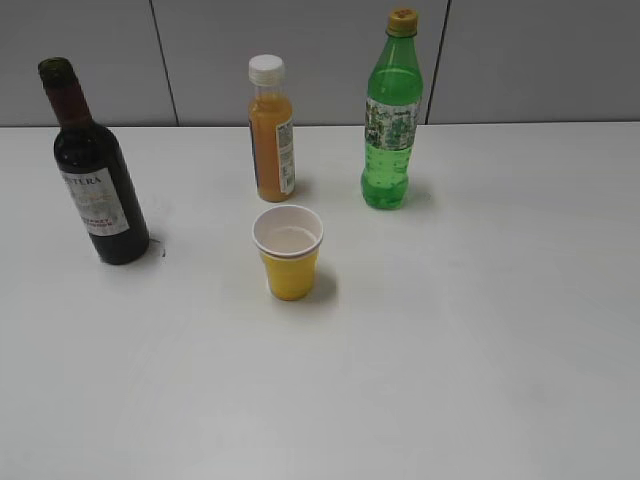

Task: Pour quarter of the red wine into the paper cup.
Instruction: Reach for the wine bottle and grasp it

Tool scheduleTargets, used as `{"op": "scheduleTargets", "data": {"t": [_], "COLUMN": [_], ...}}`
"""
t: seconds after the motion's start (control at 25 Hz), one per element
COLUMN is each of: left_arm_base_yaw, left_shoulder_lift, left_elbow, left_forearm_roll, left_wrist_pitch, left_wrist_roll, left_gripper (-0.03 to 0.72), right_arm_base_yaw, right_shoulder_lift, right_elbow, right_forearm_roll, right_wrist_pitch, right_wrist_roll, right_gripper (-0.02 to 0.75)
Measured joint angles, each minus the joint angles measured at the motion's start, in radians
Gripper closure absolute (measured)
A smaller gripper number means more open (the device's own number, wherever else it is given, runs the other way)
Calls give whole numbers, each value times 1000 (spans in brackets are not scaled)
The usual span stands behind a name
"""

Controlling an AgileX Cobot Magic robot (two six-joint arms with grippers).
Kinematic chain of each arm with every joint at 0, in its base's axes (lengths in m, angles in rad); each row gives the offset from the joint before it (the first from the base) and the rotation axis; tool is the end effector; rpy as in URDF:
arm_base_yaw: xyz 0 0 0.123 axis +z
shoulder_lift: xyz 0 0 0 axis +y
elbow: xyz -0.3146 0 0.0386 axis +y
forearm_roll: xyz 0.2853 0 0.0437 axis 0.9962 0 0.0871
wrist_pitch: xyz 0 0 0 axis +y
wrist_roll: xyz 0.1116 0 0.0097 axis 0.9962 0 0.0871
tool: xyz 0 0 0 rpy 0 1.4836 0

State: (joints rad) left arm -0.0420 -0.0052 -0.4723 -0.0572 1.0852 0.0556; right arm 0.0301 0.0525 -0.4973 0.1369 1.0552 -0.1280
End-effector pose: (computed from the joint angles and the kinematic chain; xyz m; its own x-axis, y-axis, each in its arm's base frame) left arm 0.0153 -0.0063 0.2743 -0.4936 0.0496 -0.8683 0.1001 0.9950 0.0000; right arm 0.0227 0.0140 0.2850 -0.4870 -0.0744 -0.8702 -0.1625 0.9867 0.0066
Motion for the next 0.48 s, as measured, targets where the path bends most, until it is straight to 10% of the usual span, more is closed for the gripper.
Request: {"op": "scheduleTargets", "data": {"t": [0.48], "left_arm_base_yaw": [0], "left_shoulder_lift": [0], "left_elbow": [0], "left_forearm_roll": [6], "left_wrist_pitch": [0], "left_wrist_roll": [0], "left_gripper": [690], "right_arm_base_yaw": [0], "right_shoulder_lift": [-56], "right_elbow": [5], "right_forearm_roll": [-111], "right_wrist_pitch": [-3], "right_wrist_roll": [176], "right_gripper": [145]}}
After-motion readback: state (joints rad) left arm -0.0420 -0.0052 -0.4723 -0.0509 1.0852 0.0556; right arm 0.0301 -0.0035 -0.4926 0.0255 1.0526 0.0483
